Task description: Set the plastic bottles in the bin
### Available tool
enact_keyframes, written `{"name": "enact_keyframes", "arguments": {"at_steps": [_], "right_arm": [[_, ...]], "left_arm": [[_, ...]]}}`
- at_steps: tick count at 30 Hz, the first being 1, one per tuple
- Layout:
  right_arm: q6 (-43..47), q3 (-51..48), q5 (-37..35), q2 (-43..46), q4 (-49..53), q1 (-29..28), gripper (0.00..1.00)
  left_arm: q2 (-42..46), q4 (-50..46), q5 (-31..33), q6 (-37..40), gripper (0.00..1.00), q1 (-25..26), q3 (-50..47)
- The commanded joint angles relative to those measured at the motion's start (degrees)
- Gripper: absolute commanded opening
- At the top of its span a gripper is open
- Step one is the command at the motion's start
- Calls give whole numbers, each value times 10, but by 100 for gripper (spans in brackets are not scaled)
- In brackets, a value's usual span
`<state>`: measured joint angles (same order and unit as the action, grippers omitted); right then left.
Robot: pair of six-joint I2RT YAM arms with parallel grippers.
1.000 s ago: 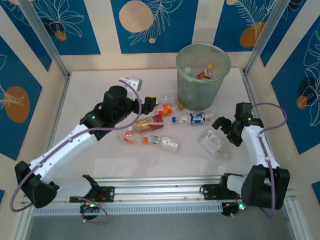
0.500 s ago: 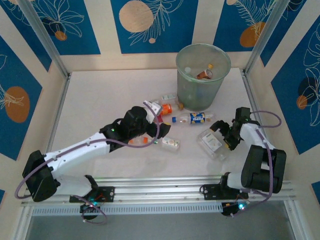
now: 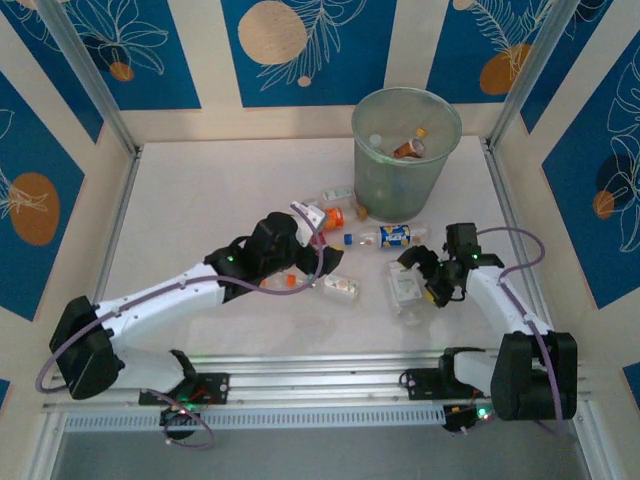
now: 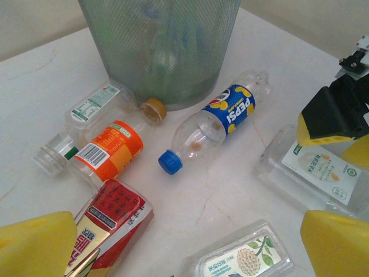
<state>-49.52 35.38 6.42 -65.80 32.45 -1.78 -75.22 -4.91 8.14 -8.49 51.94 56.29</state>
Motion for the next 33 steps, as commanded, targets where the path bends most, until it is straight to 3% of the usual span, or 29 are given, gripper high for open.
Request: {"name": "enact_keyframes", "arguments": {"at_steps": [1, 13, 19, 24, 30, 33], "right_arm": [[-53, -7, 17, 6, -19, -36, 99], [-59, 57, -179, 75, 178, -170, 100], [-127, 52, -247, 99, 255, -291, 91], [-158, 46, -277, 83, 261, -377, 84], [-137, 13, -256, 54, 189, -388, 70], [-122, 4, -251, 44, 163, -388, 68]], "left_arm": [[-2, 21, -4, 1, 99, 4, 6], [26, 16, 17, -6, 99, 4, -7], [39, 9, 36, -6, 100, 4, -6], [56, 3, 67, -12, 100, 4, -9], [69, -3, 111, -27, 99, 4, -16], [76, -5, 118, -30, 99, 4, -19]]}}
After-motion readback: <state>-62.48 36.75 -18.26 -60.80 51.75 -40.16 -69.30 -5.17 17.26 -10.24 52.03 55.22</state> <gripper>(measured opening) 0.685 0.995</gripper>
